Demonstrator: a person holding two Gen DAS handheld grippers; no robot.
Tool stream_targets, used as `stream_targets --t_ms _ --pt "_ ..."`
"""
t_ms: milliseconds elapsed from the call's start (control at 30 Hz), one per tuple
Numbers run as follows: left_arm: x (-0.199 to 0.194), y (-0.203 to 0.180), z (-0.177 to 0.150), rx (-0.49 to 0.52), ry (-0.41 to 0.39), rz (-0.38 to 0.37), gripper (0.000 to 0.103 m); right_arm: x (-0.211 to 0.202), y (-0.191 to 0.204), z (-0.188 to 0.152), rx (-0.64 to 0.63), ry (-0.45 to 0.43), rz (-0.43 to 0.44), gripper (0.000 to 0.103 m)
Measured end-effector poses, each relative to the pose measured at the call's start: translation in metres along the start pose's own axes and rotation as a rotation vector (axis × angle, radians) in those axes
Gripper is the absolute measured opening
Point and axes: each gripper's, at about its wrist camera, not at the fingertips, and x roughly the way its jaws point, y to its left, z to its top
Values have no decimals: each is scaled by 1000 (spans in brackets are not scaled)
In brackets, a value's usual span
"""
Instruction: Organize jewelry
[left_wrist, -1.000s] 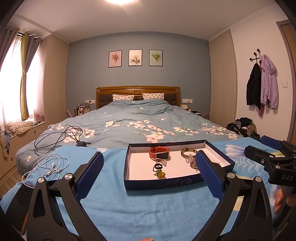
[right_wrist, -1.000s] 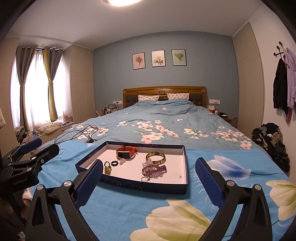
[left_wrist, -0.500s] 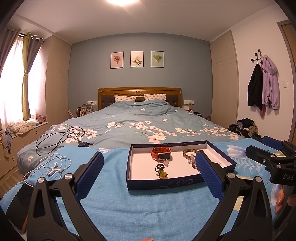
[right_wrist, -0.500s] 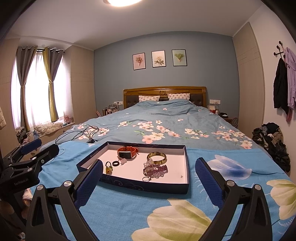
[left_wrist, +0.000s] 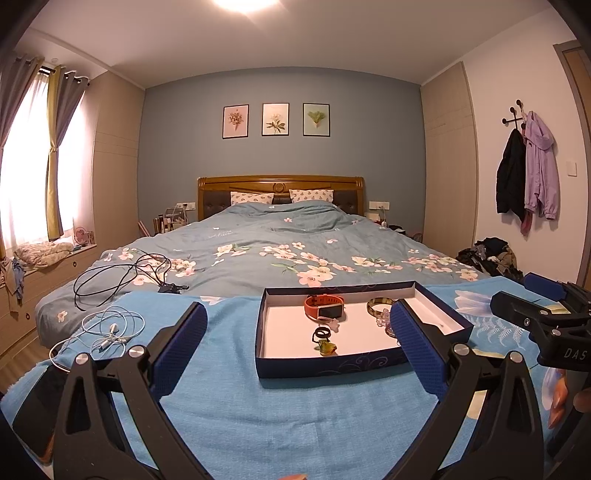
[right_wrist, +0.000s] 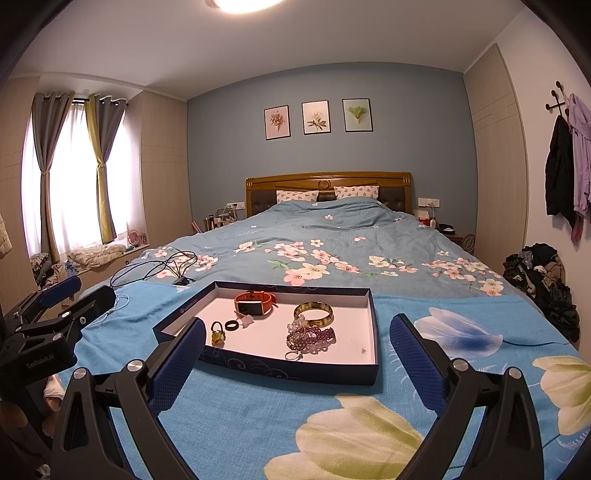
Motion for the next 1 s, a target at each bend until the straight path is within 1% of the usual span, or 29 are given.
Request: stream_targets --t_ms 1000 --pt "2 2 0 5 -2 6 98 0 1 -2 7 3 -2 96"
